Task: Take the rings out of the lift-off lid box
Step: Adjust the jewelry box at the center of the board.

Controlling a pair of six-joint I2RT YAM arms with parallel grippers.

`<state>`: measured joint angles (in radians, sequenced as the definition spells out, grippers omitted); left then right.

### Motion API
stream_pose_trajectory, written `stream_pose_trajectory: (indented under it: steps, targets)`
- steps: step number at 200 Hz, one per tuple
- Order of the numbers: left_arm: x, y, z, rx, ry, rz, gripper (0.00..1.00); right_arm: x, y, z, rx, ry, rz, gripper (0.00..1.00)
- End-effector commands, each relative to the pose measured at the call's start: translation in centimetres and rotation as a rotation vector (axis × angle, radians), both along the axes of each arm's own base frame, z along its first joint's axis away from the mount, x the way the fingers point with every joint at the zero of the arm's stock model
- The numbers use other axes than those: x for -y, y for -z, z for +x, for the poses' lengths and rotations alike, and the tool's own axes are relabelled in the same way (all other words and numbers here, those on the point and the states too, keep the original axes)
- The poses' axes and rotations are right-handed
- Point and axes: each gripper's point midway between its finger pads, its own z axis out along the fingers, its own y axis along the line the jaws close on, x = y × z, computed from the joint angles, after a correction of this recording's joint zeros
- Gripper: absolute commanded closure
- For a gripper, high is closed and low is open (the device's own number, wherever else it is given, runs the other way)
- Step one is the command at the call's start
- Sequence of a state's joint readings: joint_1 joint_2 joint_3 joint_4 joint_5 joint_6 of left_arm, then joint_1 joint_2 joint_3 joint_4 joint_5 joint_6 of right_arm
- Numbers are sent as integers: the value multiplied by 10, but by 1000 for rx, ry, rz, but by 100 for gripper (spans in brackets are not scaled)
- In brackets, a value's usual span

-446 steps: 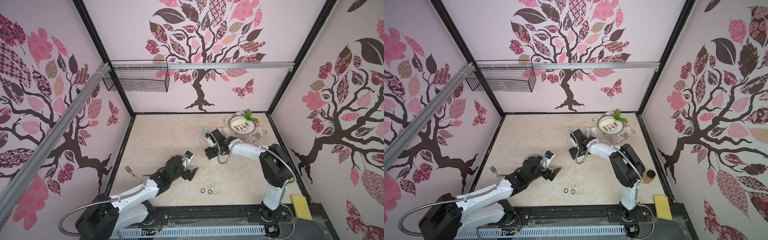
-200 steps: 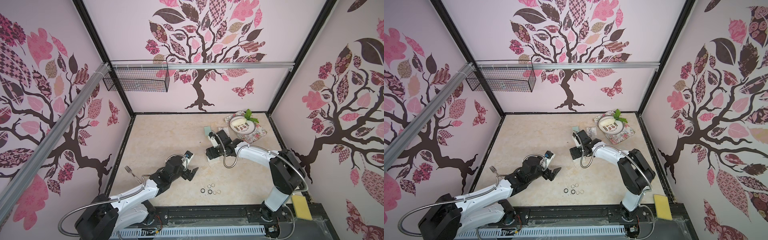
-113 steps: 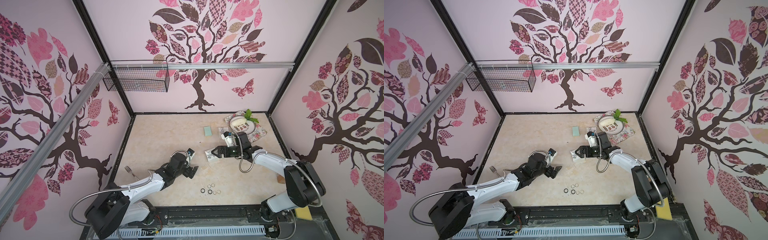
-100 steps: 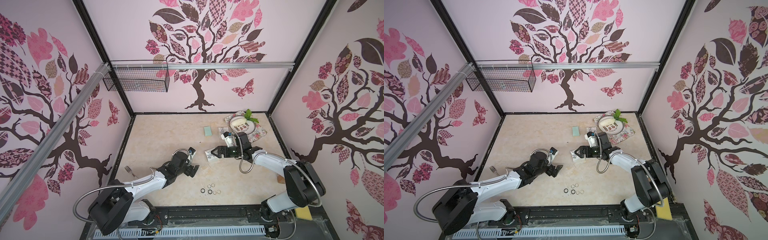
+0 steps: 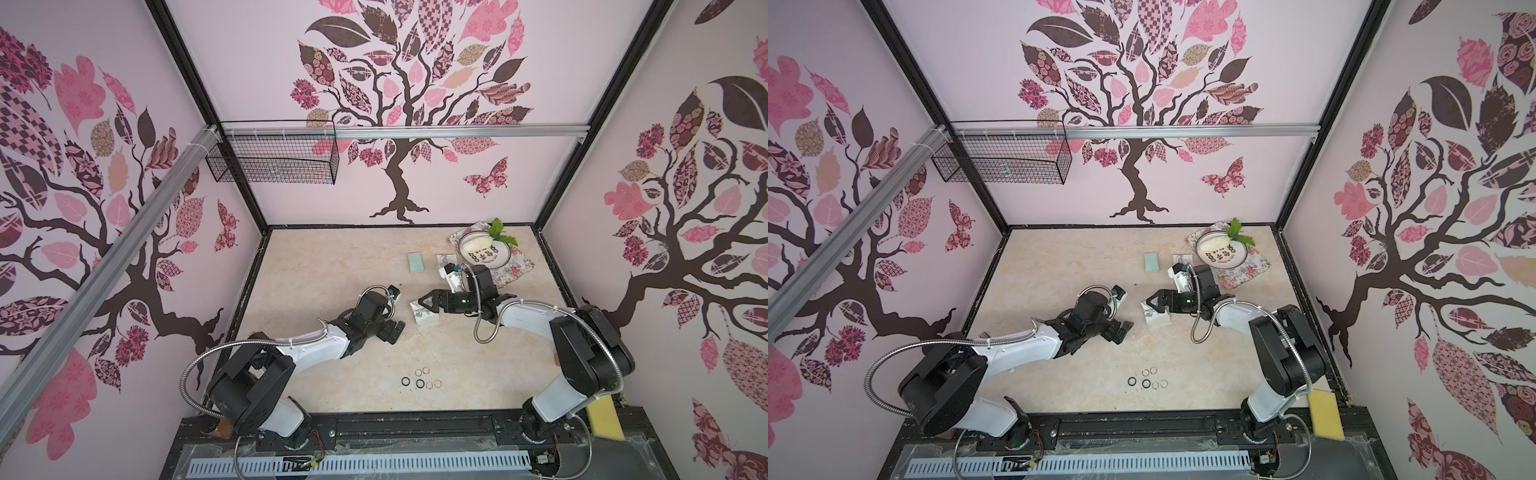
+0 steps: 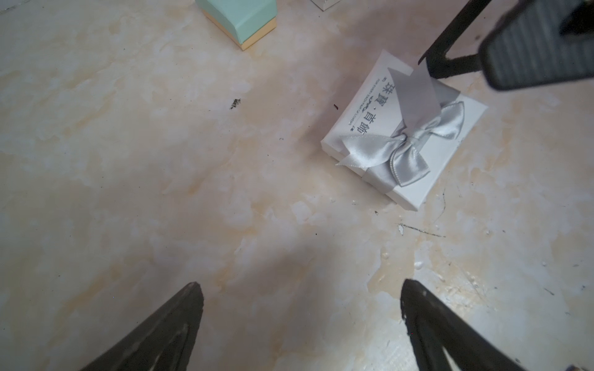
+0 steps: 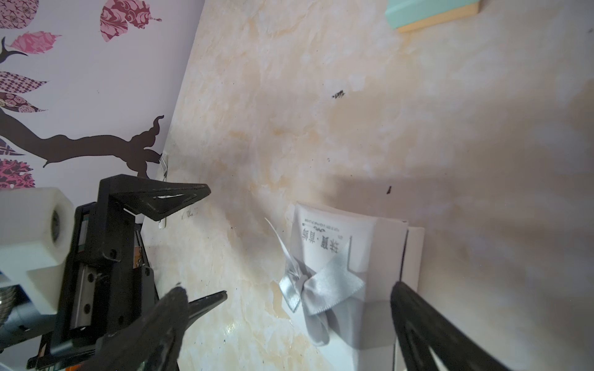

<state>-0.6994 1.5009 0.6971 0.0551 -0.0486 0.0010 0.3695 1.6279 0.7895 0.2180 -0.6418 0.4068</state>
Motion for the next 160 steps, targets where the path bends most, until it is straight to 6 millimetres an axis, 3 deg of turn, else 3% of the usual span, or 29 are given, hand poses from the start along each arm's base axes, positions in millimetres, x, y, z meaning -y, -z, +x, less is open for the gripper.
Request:
stream_pose_trajectory:
  steps: [1, 52, 91, 160]
  targets:
    - [2, -7, 13, 20, -7, 9, 2, -1, 0, -6, -18, -10, 41, 0]
    - [-1, 0, 24, 9, -13, 26, 2, 1, -5, -30, -26, -29, 86, 0]
    - [1, 3, 32, 19, -1, 51, 2, 8, -19, -27, 14, 5, 65, 0]
    - [-16, 5, 79, 31, -46, 30, 2, 2, -11, -25, -56, 44, 158, 0]
